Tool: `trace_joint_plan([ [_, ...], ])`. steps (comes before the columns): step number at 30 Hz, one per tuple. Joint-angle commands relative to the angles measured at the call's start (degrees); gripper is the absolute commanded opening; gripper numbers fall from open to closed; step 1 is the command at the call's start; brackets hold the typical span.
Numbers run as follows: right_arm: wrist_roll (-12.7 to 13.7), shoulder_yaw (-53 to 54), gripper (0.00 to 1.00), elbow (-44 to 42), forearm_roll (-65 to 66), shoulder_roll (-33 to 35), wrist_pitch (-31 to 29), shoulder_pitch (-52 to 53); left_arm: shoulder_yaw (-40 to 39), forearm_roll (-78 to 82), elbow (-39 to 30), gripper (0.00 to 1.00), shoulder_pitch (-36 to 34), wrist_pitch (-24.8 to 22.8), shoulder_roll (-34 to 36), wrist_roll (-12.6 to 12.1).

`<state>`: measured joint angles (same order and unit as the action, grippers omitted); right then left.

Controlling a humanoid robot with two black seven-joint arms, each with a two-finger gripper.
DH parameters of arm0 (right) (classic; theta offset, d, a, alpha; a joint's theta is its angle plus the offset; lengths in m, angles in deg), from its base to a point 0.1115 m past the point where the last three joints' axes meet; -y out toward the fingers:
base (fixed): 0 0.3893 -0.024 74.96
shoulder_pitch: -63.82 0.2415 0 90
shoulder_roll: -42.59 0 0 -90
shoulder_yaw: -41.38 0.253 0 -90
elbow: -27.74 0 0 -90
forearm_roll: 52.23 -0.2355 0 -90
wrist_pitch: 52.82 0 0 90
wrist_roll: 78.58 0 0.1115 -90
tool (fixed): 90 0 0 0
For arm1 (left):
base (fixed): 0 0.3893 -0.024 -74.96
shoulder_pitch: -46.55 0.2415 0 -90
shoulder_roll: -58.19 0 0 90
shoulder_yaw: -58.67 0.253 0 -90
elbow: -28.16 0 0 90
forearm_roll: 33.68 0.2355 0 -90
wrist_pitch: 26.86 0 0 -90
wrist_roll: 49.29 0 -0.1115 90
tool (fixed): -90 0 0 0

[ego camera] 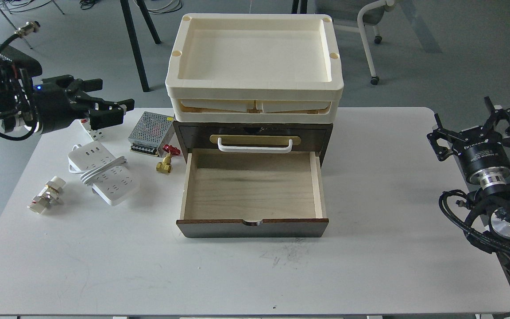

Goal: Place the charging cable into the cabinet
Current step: 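Lower the left gripper onto the white charger and close on it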

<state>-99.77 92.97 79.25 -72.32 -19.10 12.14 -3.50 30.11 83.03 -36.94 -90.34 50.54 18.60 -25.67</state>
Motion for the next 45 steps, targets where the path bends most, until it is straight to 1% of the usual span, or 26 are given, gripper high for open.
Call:
trace_joint_plan([
  [1, 0.0, 0.0, 1.0, 0.0, 0.4, 0.0, 0.0, 0.0, 2.6, 6.7, 2.2, 0.9, -0.1, 0.8, -3.0, 0.1],
  [4, -0.1, 0.0, 1.0, 0.0, 1.5, 0.0, 0.0, 0.0, 4.2, 8.3, 7.3, 0.9, -0.1, 0.9, -5.6, 0.1],
  [8, -0.1, 0.1, 1.0, 0.7, 1.5, 0.0, 0.1, -0.3, 9.1, 8.3, 12.7, 0.9, -0.4, 2.0, -8.0, 0.5],
  [12, -0.1, 0.1, 1.0, 0.8, 1.6, 0.0, 0.1, -0.4, 13.9, 8.3, 20.1, 0.88, -0.4, 6.0, -11.9, 1.3],
  [17, -0.1, 0.1, 1.0, 0.9, 1.6, -0.1, 0.3, -0.4, 17.8, 8.3, 33.3, 0.87, -1.4, 11.4, -18.9, 1.4],
  [19, -0.1, 0.1, 1.0, 0.9, 1.6, -0.1, 0.3, -0.5, 20.3, 8.3, 37.8, 0.82, -1.7, 13.0, -20.5, 1.8],
  [21, -0.1, 0.1, 1.0, 0.9, 1.6, -0.1, 0.3, -0.5, 23.2, 8.3, 40.9, 0.76, -1.9, 14.6, -21.1, 2.4],
  [24, -0.1, 0.1, 1.0, 0.9, 1.6, -0.1, 0.3, -0.5, 25.7, 8.3, 42.5, 0.7, -2.4, 17.0, -21.3, 3.2],
  [28, -0.1, 0.1, 1.0, 0.9, 1.6, -0.1, 0.3, -0.5, 25.8, 7.2, 43.5, 0.63, -2.6, 17.3, -21.3, 3.3],
  [29, -0.1, 0.1, 1.0, 0.9, 1.6, -0.1, 0.3, -0.5, 25.9, 6.9, 43.6, 0.59, -2.6, 17.3, -21.3, 3.4],
  [31, -0.1, 0.1, 1.0, 0.9, 1.6, -0.1, 0.3, -0.5, 25.9, 6.8, 43.7, 0.47, -2.6, 17.2, -21.3, 4.1],
  [32, -0.1, 0.1, 1.0, 0.9, 1.6, -0.1, 0.3, -0.5, 25.9, 6.8, 43.9, 0.45, -2.6, 17.2, -21.3, 4.4],
  [38, -0.1, 0.1, 1.0, 0.9, 1.6, -0.1, 0.3, -0.5, 26.0, 6.7, 44.1, 0.43, -2.2, 17.1, -21.3, 4.4],
  [41, -0.1, 0.1, 1.0, 0.9, 1.6, -0.1, 0.3, -0.5, 26.0, 6.7, 44.1, 0.35, -2.2, 17.1, -21.2, 4.4],
  [45, -0.1, 0.1, 1.0, 0.9, 1.7, -0.1, 0.3, -0.5, 26.0, 6.8, 44.1, 0.33, -2.1, 17.1, -21.2, 4.4],
])
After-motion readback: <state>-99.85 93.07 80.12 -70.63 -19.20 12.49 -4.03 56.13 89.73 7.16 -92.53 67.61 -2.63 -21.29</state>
